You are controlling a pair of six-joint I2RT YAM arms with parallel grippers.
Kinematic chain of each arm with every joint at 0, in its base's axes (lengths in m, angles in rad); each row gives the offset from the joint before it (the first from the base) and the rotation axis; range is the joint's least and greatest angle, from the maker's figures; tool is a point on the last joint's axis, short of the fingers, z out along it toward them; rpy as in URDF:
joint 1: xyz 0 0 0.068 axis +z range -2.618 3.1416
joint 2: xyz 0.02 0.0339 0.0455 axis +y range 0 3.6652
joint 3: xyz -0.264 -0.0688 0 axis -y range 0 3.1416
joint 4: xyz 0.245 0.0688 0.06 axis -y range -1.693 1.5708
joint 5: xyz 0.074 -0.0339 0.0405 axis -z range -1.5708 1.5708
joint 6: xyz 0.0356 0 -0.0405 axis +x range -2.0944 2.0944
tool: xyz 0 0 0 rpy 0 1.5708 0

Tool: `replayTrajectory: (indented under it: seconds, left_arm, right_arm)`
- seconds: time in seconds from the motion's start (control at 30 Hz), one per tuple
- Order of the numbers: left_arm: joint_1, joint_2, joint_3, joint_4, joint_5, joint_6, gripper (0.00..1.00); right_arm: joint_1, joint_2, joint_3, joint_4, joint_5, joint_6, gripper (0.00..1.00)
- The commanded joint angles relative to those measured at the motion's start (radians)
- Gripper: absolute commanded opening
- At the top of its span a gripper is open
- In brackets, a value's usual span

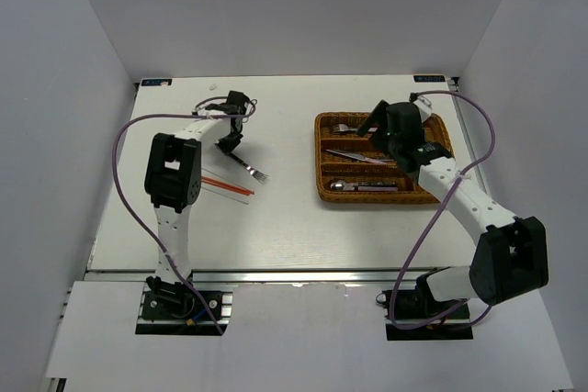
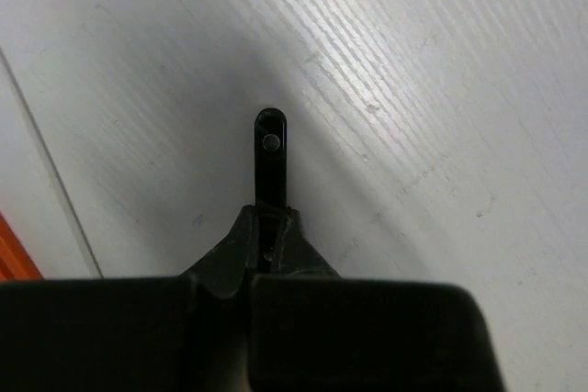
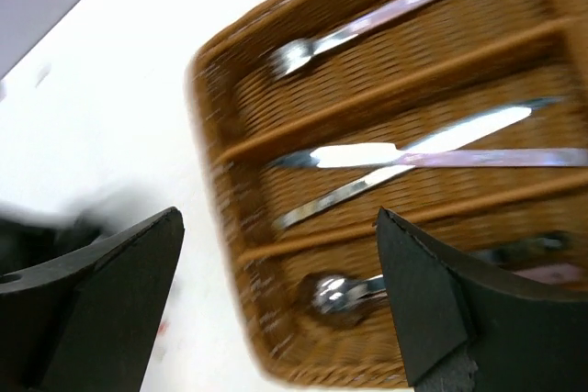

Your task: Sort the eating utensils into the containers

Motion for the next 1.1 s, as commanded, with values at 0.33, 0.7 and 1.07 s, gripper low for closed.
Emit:
replayTrajectory:
  seconds: [0.33, 0.7, 1.07]
  left_arm:
    - [-0.166, -0.472, -0.253, 0.519, 0.435, 0.336, 0.00]
    - [-0.283, -0.610, -0.351, 0.573, 0.567, 0.315, 0.00]
    - [-0.312, -0.636, -0.313, 0.503, 0.471, 0.321, 0.84]
  right_arm:
    - [0.195, 0.095, -0.006, 0.371, -0.698, -0.256, 0.88]
    - [0.264, 0.190, 0.070, 0.349, -0.608, -0.240, 0.82]
    - [0.241, 0.227, 0.078, 0.377, -0.534, -0.169, 0.00]
